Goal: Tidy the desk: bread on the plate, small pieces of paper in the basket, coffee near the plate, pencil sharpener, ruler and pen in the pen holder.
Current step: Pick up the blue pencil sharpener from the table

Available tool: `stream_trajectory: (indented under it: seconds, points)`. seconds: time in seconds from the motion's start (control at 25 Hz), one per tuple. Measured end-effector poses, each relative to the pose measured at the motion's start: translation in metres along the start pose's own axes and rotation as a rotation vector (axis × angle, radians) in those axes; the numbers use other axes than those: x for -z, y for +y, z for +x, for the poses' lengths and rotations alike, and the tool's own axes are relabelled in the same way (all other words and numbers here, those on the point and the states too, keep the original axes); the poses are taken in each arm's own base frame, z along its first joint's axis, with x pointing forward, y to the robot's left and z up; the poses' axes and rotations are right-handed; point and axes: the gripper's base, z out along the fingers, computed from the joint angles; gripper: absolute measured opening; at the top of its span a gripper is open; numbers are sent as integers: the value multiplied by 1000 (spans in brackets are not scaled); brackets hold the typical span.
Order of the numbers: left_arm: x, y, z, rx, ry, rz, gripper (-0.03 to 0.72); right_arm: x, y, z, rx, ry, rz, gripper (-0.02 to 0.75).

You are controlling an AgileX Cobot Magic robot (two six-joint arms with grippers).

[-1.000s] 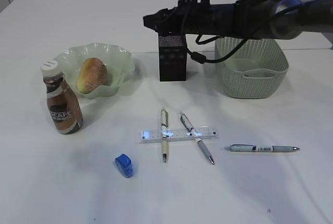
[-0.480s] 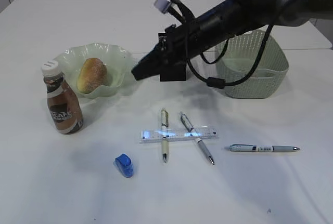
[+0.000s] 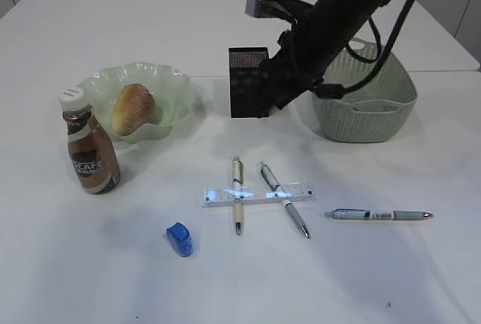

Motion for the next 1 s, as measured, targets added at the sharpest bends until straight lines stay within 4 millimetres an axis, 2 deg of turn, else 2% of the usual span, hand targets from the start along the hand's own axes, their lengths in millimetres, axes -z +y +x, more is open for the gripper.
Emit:
stream_trajectory:
  seconds: [0.04,0.2,0.24,0.28,0.36,0.44,0.56,0.68,0.72,0.8,1.0]
  points:
    - [0,0,0,0,2,0,518,8,0,-1,-109,10,50,476]
    - [0,-1,1,5,14,8,511,34,5,-1,-255,3,153,438]
    - [0,-1,2,8,17,12,510,50,12,-2,-277,-25,179,419]
    - [0,-2,2,12,17,20,510,56,15,-3,-278,-34,185,414]
    - [0,-3,2,18,18,30,510,83,30,-5,-275,-91,202,404]
    - [0,-3,2,22,20,36,510,101,41,-6,-263,-131,214,403]
    - [0,-3,2,23,23,38,508,131,63,3,-247,-179,228,401]
    - [0,-3,2,23,27,38,508,136,68,6,-244,-185,230,401]
    - [0,-3,3,23,30,38,508,146,85,27,-252,-168,224,400]
    - [0,-4,3,24,36,40,508,146,90,37,-261,-150,219,400]
    - [0,-4,4,27,41,45,508,156,110,79,-276,-90,283,400]
